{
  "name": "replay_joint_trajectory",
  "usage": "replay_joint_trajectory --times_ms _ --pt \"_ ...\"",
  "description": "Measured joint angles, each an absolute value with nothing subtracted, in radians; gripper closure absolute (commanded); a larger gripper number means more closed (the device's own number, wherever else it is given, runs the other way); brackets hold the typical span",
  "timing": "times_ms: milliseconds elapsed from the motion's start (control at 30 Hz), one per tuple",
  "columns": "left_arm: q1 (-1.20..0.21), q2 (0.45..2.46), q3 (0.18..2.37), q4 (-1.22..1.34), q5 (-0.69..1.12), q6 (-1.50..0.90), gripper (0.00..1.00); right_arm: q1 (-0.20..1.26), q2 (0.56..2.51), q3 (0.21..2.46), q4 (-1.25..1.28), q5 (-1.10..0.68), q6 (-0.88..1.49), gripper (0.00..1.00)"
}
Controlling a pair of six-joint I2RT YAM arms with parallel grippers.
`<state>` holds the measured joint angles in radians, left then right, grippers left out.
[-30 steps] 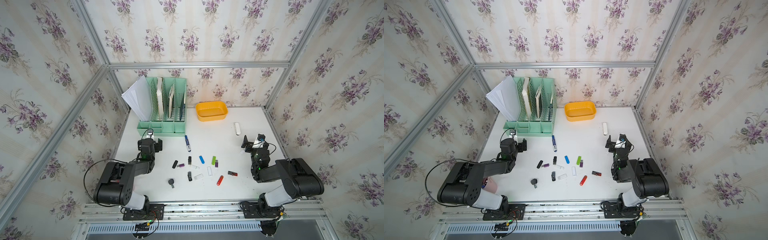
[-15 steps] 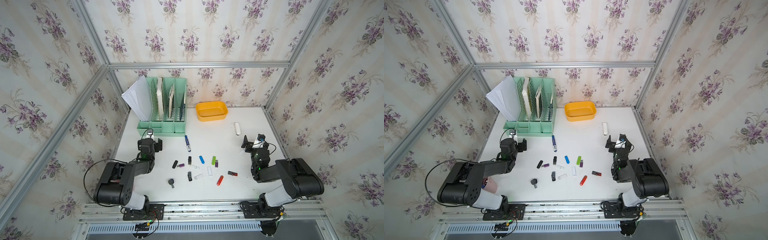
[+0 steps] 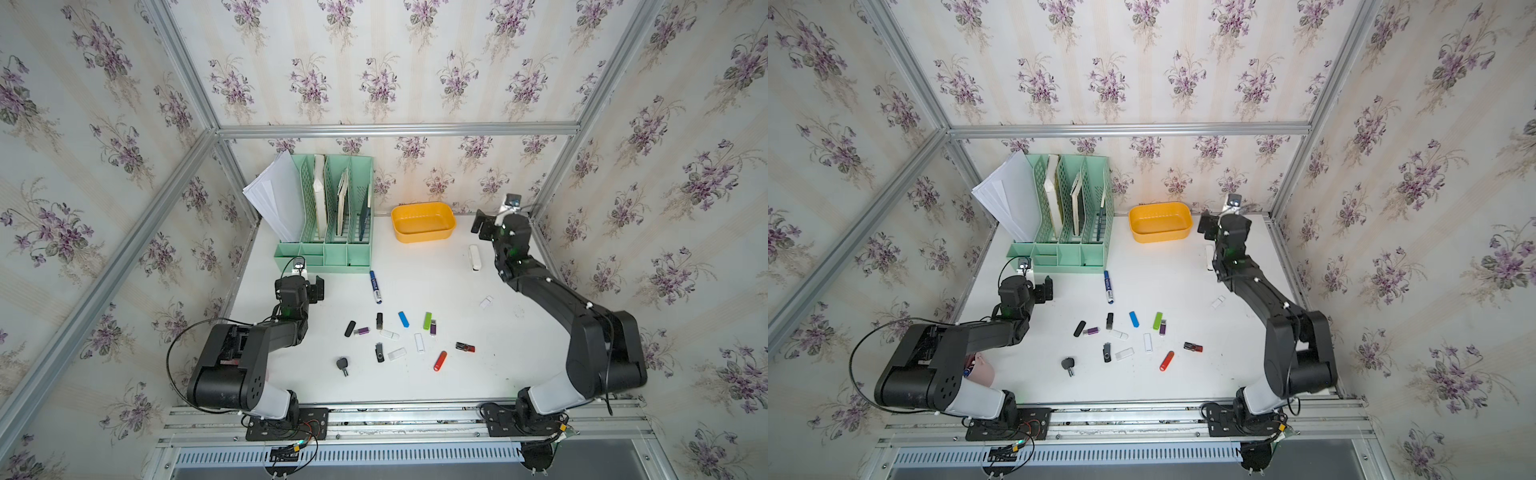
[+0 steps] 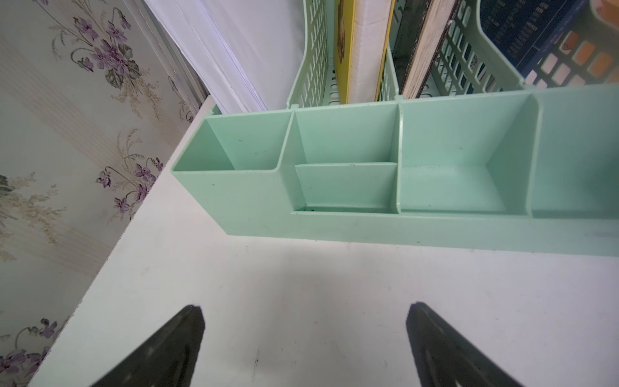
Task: Put the usb flash drive into the storage box
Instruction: Move the storage box to the center of the board.
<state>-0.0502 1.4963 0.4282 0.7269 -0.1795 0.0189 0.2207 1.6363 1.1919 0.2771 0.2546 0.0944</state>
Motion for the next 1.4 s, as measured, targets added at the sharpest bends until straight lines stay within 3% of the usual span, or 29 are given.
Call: replay_joint_trajectory --times_ms 267,900,1400 --pt "-0.05 1.496 0.428 0.727 -0.179 0.019 0.01 0.328 2.032 1.724 -0.2 0.2 0.105 0.0" --pt "-0.05 1.496 0.428 0.727 -0.177 0.019 0.01 0.347 2.514 2.357 -0.487 -0.051 0.155 0.0" --pt "-0.049 1.496 0.428 0.727 -0.177 0.019 0.01 0.308 2.593 2.423 -0.597 -0.154 0.243 0.0"
